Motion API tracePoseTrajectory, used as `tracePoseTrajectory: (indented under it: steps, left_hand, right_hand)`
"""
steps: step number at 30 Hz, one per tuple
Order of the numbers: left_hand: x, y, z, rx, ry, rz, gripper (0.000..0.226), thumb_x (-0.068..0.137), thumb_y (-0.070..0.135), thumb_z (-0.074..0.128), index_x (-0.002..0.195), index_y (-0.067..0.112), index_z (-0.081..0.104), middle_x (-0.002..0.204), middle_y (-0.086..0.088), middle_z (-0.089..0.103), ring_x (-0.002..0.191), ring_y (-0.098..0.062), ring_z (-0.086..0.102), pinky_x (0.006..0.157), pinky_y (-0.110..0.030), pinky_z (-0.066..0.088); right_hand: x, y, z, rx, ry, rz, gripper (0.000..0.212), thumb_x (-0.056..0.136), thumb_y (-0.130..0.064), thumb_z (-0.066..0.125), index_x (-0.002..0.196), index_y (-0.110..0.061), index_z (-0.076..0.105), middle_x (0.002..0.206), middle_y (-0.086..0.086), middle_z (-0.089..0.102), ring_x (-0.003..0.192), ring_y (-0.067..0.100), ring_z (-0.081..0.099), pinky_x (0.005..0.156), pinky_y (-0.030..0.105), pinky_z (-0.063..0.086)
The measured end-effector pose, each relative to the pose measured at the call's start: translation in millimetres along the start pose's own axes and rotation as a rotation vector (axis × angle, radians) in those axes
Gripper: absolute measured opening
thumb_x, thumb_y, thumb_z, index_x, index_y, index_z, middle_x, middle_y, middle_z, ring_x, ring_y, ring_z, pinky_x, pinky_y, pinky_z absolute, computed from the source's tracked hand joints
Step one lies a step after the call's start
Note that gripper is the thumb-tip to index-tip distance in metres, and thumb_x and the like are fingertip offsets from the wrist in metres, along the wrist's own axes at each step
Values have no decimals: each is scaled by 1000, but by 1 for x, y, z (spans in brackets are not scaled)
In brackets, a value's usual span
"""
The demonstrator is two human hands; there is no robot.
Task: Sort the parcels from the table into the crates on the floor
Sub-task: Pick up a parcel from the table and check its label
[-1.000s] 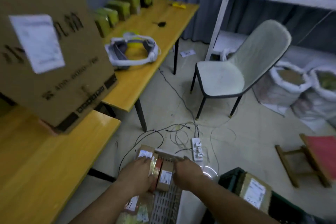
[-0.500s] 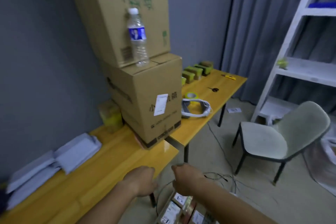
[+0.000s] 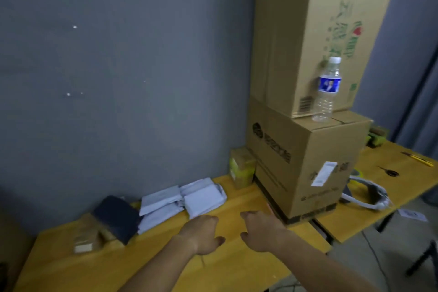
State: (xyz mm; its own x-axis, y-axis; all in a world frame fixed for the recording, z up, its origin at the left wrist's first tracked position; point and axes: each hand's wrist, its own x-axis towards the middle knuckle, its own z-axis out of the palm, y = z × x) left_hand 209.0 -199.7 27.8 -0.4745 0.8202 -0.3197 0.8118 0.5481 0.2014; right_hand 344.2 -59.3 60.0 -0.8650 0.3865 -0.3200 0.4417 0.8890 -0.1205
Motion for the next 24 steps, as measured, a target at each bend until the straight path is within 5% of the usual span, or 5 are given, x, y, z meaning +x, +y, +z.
tracePoseTrajectory:
  steps: [5, 11, 24]
  left_hand:
    - [1, -98, -8, -52, 7, -49, 58, 88, 63, 55, 127, 20, 52, 130, -7, 57, 113, -27, 57, 92, -46, 52]
    - [18, -160, -6, -127, 52, -75, 58, 86, 58, 59, 132, 25, 50, 136, 0, 55, 122, -22, 53, 98, -39, 48]
    - [162, -166, 14, -77, 35, -90, 85, 89, 59, 61, 153, 14, 28, 152, -7, 40, 141, -26, 37, 107, -40, 44]
  right_hand:
    - [62, -70, -1, 23, -14, -24, 53, 101, -39, 49, 148, -16, 41, 147, 6, 49, 134, 27, 49, 103, 40, 49]
    - [115, -109, 8, 3, -91, -13, 52, 101, -42, 48, 145, -15, 42, 144, 7, 51, 131, 27, 51, 102, 42, 50]
    - [224, -40, 28, 30, -211, 34, 53, 100, -39, 48, 149, -18, 41, 151, 4, 46, 139, 25, 44, 110, 42, 44]
